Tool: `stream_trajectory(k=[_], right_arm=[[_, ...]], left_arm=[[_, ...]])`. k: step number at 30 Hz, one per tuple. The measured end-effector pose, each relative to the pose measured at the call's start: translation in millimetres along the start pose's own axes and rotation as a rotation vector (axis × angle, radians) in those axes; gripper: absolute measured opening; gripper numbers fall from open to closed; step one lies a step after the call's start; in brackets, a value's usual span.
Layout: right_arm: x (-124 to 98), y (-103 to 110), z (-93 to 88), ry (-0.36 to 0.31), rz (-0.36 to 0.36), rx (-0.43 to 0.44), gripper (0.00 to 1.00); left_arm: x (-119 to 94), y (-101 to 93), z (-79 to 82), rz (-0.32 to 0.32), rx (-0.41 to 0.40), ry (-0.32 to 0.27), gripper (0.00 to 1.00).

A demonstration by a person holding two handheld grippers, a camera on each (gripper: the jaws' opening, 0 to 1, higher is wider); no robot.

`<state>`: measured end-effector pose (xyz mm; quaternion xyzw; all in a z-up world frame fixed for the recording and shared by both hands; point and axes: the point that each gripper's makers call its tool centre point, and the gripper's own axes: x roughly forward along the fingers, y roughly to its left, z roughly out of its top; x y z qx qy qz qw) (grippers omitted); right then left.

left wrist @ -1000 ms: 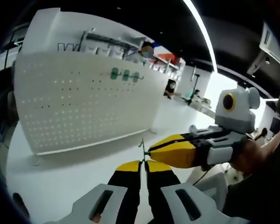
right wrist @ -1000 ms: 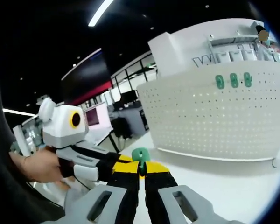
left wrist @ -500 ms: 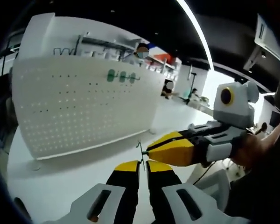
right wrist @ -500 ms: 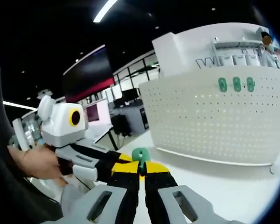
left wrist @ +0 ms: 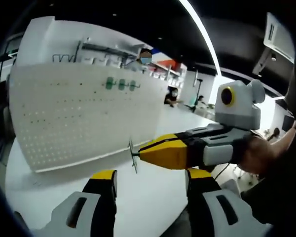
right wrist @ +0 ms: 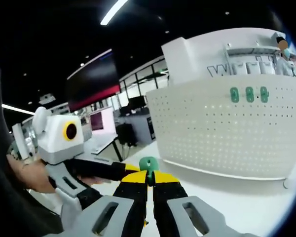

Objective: Insert the hook assembly into the mounting plate slot until the hook locks in place.

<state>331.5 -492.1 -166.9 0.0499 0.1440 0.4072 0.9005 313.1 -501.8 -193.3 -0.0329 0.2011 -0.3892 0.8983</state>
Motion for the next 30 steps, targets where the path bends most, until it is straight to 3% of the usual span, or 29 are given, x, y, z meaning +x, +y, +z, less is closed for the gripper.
stream_trajectory(k=[3,9,17,24,30], right_arm=[[-0.6,-4.7,2.6,-0.009,-0.006,0.009,0.01],[-0.9,-13.8,5.5,-0.015,-0.025,-0.001,0.01],[0.6,-26.2,7.4,-0.016,-0.050,-0.017,0.01],[0.1,-49.4,13.4,-0.030,-0.103,-0.034,0.01],[-10.7,-82.2,42.7,-0.132,-0.230,-0.055,0.01]], left_arm=[[2.3,-1.6,-4.5,0.011,0.062,0.026,0.79],[5.0,-13.7,3.2,-0.024,0.036,-0.012,1.00],[3.6,-16.8,11.7,-0.038,0.034,-0.037,1.00],[-5.8,-17.6,32.2,-0.038,0.013,-0.113,1.00],[-8.2,-10.2,42.3,0.002,0.008,-0.156,1.00]])
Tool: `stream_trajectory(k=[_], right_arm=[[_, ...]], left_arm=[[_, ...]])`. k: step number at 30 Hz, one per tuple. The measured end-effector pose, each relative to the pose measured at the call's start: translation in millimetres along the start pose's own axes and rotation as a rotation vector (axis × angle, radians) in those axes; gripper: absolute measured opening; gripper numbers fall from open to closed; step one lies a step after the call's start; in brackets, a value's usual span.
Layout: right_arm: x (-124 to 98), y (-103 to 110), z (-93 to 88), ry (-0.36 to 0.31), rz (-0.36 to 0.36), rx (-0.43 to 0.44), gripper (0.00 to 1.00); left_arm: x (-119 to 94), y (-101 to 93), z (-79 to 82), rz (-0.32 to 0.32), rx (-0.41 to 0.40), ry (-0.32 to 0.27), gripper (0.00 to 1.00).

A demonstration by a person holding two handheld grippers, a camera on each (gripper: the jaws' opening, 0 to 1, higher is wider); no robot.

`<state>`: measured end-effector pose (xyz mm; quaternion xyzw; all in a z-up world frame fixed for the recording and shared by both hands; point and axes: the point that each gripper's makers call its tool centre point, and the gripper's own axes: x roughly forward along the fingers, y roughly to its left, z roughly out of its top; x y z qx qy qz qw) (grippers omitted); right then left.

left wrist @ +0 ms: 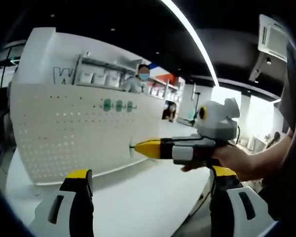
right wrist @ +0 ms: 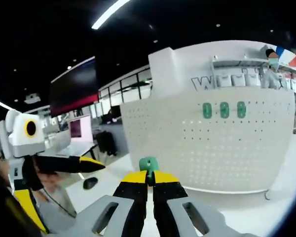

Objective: Insert the hook assembly into the mounting plate slot until the hook locks in place.

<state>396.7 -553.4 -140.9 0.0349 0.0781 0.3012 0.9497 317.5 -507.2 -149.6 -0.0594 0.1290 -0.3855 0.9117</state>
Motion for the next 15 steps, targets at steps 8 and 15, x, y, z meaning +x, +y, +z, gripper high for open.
stream_trajectory(k=[8,15], right_arm=[[0.2,-41.5,18.5,-0.044,-0.106,-0.034,0.01],[4.5,-76.9,26.7,-0.057,-0.174,-0.066,0.01]], left_arm=[[-1.6,4.0,4.6,0.010,-0.007,-0.021,1.00],[-2.7,7.8,0.4,0.020,-0.008,-0.008,1.00]])
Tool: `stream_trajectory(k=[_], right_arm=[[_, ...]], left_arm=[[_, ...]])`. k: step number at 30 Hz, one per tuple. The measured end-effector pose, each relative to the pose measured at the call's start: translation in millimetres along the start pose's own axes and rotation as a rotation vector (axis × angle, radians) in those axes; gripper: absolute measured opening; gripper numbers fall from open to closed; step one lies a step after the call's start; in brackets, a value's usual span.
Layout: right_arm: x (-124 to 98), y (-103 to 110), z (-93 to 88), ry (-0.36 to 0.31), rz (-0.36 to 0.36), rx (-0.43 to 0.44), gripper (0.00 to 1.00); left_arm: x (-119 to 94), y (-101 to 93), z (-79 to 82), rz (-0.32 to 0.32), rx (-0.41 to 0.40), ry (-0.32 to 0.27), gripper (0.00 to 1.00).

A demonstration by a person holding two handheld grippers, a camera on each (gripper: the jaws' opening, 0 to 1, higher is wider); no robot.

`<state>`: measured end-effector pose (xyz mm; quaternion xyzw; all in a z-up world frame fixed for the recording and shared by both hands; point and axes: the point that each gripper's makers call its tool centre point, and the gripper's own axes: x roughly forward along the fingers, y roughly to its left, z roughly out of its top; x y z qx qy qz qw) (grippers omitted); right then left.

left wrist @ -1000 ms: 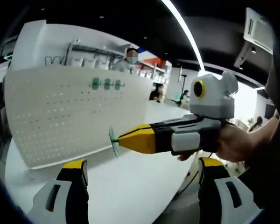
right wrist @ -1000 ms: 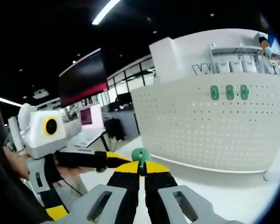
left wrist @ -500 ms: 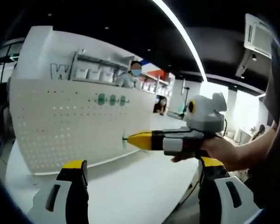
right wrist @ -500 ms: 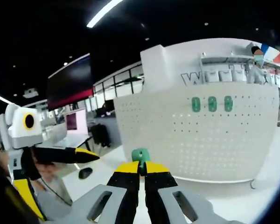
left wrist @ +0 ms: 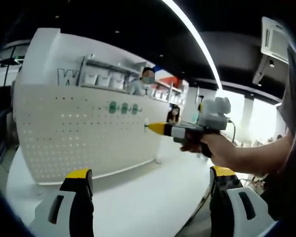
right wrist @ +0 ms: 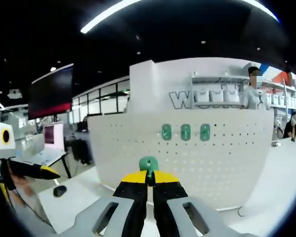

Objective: Insert the hook assembly into the mounting plate slot until the hook locks in place.

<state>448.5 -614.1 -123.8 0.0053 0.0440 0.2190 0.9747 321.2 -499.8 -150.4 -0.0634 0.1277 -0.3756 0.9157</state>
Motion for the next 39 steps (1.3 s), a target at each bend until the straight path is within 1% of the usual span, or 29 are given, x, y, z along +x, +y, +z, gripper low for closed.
stream_trajectory(k=[5,7,11,13,14,16,19,24,26,30,33,35,39], right_arm=[[7.8,-29.6,6.2,-0.018,-0.061,-0.017,0.01],[9.7,-38.0,9.0,-0.026,-0.079,-0.018,0.01],[16.0,-60.1,16.5,-0.047,-0.123,-0.019,0.01],[17.9,-70.8,20.9,-0.061,-0.145,-0.001,0.01],[18.9,-76.2,24.8,-0.077,-0.153,0.037,0.01],[19.1,-83.7,29.3,-0.088,-0.169,0.026,0.01],[22.1,-96.8,34.8,-0.101,-0.190,0.032,0.01],[28.3,-112.9,41.5,-0.111,-0.212,0.022,0.01],[29.1,-120.1,49.8,-0.137,-0.224,0.045,0.01],[34.5,-131.8,61.7,-0.156,-0.237,0.031,0.01],[40.6,-141.4,65.1,-0.157,-0.243,0.019,0.01],[44.0,-146.3,68.9,-0.160,-0.246,0.006,0.01],[51.7,-154.2,78.5,-0.178,-0.246,0.007,0.01]], left_arm=[[0.0,2.7,-3.9,0.007,-0.006,0.010,1.00],[0.1,3.5,-5.4,0.009,-0.006,0.015,1.00],[0.4,6.8,-10.7,0.017,-0.003,0.035,0.99],[0.2,8.5,-10.9,0.022,-0.006,0.036,0.99],[0.2,9.2,-11.1,0.023,-0.007,0.038,0.99],[-0.2,10.7,-10.0,0.025,-0.011,0.039,0.99],[-0.4,13.5,-6.1,0.030,-0.011,0.031,0.99],[0.7,16.4,-4.6,0.032,-0.013,0.031,1.00],[0.9,17.7,-6.9,0.034,-0.012,0.040,0.99],[0.5,19.2,-11.7,0.038,-0.016,0.054,0.99],[0.4,20.1,-14.5,0.042,-0.010,0.066,0.99],[0.2,20.7,-14.8,0.044,-0.010,0.066,0.99],[-1.0,22.0,-13.8,0.049,-0.026,0.063,0.99]])
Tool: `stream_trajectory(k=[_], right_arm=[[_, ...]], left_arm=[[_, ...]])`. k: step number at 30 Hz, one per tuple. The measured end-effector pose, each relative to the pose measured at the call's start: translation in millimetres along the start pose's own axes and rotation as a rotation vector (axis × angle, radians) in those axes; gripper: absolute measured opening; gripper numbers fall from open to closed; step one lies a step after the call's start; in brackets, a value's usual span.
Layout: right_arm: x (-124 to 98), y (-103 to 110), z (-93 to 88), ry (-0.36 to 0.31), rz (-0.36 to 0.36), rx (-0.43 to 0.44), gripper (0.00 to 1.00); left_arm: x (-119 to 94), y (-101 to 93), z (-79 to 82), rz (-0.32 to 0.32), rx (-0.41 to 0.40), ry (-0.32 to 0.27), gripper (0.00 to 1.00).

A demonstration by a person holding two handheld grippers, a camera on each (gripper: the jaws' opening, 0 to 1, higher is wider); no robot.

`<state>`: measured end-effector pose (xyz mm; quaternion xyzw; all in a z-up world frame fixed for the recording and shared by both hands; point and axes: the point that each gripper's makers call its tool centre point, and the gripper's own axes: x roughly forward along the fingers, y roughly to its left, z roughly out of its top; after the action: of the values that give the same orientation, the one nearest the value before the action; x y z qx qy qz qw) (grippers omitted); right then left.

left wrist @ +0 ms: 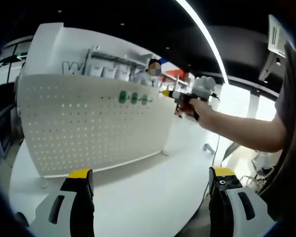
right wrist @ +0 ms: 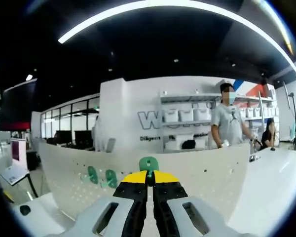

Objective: Insert the hook assembly into the mounting plate slot until the hook locks in place.

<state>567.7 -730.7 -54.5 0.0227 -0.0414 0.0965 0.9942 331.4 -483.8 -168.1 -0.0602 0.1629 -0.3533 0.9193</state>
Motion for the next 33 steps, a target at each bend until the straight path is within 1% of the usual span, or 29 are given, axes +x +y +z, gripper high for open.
stream_trajectory(k=[2,8,11,14,16,20,24,29,31,33], right_arm=[[8.2,-4.0,-0.5,-0.002,0.001,-0.010,0.01],[25.4,-16.4,-17.9,0.015,-0.015,-0.023,0.01],[26.5,-19.1,-26.0,0.024,-0.034,-0.049,0.01],[29.8,-23.4,-32.7,0.030,-0.044,-0.033,0.01],[29.6,-23.6,-32.8,0.018,-0.047,0.000,0.01],[29.0,-24.3,-35.4,0.012,-0.059,0.007,0.01],[27.8,-23.4,-42.6,0.022,-0.064,0.027,0.01],[31.4,-23.9,-51.0,0.045,-0.061,0.011,0.01],[30.5,-23.2,-48.8,0.038,-0.065,0.022,0.01],[31.7,-23.0,-51.0,0.052,-0.073,0.010,0.01]], left_arm=[[-0.8,2.0,0.9,0.008,0.005,-0.001,0.99],[-3.4,6.8,0.2,0.026,0.003,0.002,0.99],[-3.2,8.3,-2.4,0.031,0.000,0.005,0.98],[-1.2,8.1,-5.5,0.026,-0.005,0.014,0.98],[-0.8,8.7,-5.4,0.028,-0.007,0.013,0.98],[-1.1,10.6,-4.8,0.034,-0.015,0.007,0.98],[-1.4,14.0,-8.2,0.037,-0.014,0.018,0.97],[-1.2,15.6,-7.5,0.037,-0.018,0.015,0.97],[-0.7,15.7,-7.2,0.034,-0.016,0.015,0.97],[-0.6,15.9,-7.3,0.034,-0.016,0.015,0.97]])
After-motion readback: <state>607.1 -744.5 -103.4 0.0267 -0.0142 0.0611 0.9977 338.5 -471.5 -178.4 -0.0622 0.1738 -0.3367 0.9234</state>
